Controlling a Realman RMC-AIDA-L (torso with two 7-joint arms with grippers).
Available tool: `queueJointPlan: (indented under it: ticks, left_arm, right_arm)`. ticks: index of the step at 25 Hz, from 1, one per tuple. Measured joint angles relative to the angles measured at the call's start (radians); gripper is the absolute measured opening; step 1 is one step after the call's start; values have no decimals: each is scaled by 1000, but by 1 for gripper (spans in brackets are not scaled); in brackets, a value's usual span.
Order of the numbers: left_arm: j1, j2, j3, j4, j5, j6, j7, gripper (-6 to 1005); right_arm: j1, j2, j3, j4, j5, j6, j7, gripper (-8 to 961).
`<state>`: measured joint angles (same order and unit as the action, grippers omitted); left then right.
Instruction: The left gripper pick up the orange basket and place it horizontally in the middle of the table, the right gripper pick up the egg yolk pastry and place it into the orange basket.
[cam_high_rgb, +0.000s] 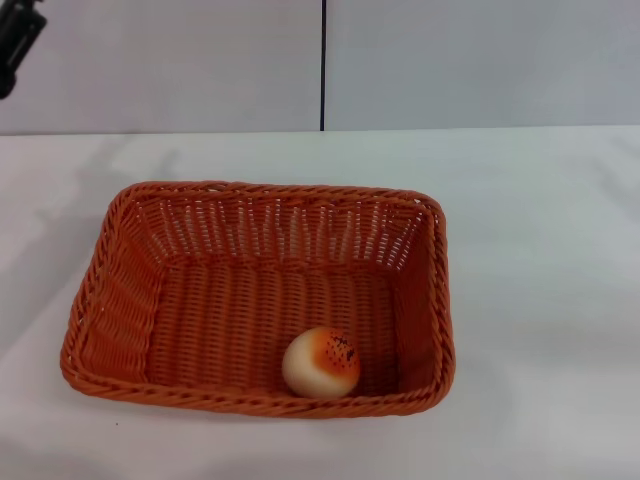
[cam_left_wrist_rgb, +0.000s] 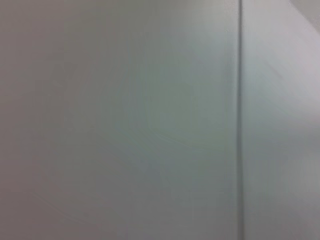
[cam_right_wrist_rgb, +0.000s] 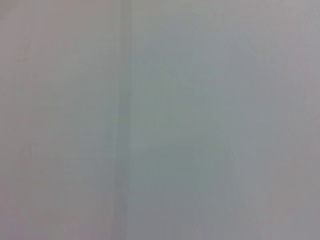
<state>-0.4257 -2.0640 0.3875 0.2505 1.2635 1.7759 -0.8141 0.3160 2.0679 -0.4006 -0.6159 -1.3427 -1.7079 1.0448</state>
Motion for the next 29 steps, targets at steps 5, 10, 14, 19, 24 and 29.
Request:
queueJointPlan:
  ticks: [5,10,14,19,24,29]
  left_arm:
    - [8,-2,-46,-98,-93,-6,174,712]
    - [11,-3,-137,-175,-110,-12,318,712]
    - [21,-4,-218,-229,-110,-20,434,712]
    - [31,-5,-240,-248,-110,-45,487,712]
    - [38,-6,-251,-273,-110,-53,524,712]
    - [39,-5,-252,-277,-110,-53,534,712]
  right_arm:
    - [-25,4,202,164,29,-7,-233,526]
    - [-27,4,347,272,31,-1,-369,526]
    - [-27,5,463,368,75,-12,-470,525]
    - [-30,5,525,431,157,0,-530,525]
    - [-31,5,546,435,159,20,-531,524]
    - [-29,5,565,450,159,34,-531,524]
